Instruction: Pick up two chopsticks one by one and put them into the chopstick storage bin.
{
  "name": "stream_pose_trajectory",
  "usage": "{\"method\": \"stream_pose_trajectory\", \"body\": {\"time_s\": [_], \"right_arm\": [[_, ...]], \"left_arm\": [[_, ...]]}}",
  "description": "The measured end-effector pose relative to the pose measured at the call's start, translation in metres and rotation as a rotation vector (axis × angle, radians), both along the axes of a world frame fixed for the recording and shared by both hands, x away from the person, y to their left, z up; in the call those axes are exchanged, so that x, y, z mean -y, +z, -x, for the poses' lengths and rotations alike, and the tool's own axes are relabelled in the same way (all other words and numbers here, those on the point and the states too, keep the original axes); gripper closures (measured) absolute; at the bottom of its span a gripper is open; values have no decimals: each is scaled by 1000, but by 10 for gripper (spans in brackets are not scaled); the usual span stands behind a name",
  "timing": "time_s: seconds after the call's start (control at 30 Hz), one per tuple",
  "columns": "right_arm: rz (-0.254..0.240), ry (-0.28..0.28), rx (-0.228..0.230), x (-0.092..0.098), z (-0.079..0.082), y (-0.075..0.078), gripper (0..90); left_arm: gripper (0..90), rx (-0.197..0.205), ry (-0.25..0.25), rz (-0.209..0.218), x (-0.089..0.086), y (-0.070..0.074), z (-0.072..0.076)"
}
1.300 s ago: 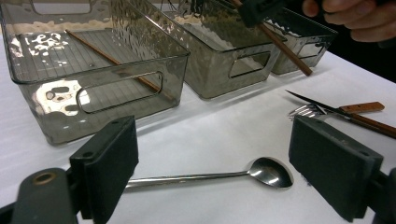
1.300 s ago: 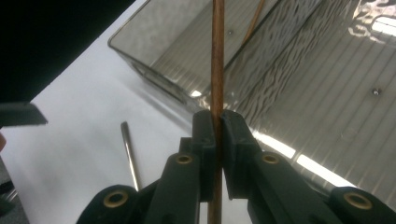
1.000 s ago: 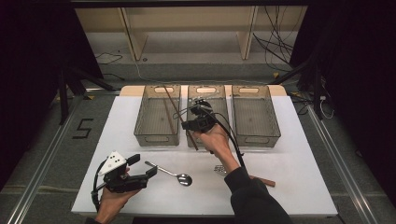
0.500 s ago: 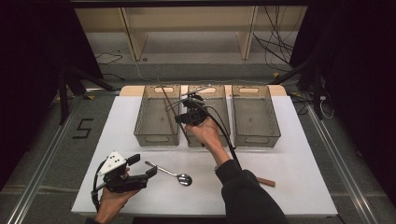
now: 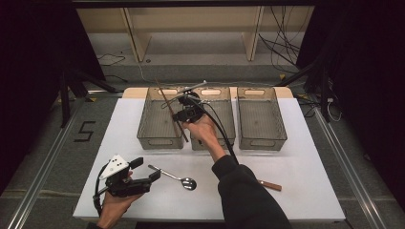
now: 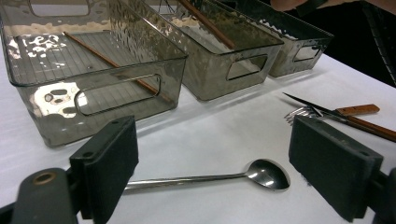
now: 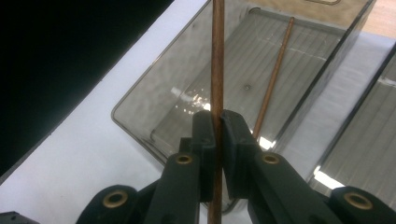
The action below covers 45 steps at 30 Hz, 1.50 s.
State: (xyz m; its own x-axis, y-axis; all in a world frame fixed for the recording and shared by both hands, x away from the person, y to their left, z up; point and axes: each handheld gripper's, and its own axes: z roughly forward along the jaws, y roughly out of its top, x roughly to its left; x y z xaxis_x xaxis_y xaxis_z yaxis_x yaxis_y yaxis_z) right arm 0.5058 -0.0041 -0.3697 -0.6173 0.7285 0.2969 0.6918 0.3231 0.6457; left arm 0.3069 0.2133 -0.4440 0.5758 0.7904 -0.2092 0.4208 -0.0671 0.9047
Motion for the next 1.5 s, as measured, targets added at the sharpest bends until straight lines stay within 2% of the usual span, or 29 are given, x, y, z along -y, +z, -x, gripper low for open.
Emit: {"method": "stream_pose_trajectory", "body": {"time_s": [0.2, 0.53, 1.2, 1.5], "right_arm": [[-4, -16, -8, -6, -8, 0, 849], [-4, -25, -17, -16, -18, -8, 849], [39, -52, -2, -35, -34, -8, 848], [56, -59, -22, -39, -38, -16, 846]], "left_arm": [[155, 2, 0, 4, 0, 0, 0], [155, 1, -6, -5, 0, 0, 0], [156, 3, -12, -5, 0, 1, 1], [155, 3, -14, -4, 0, 1, 1]]}}
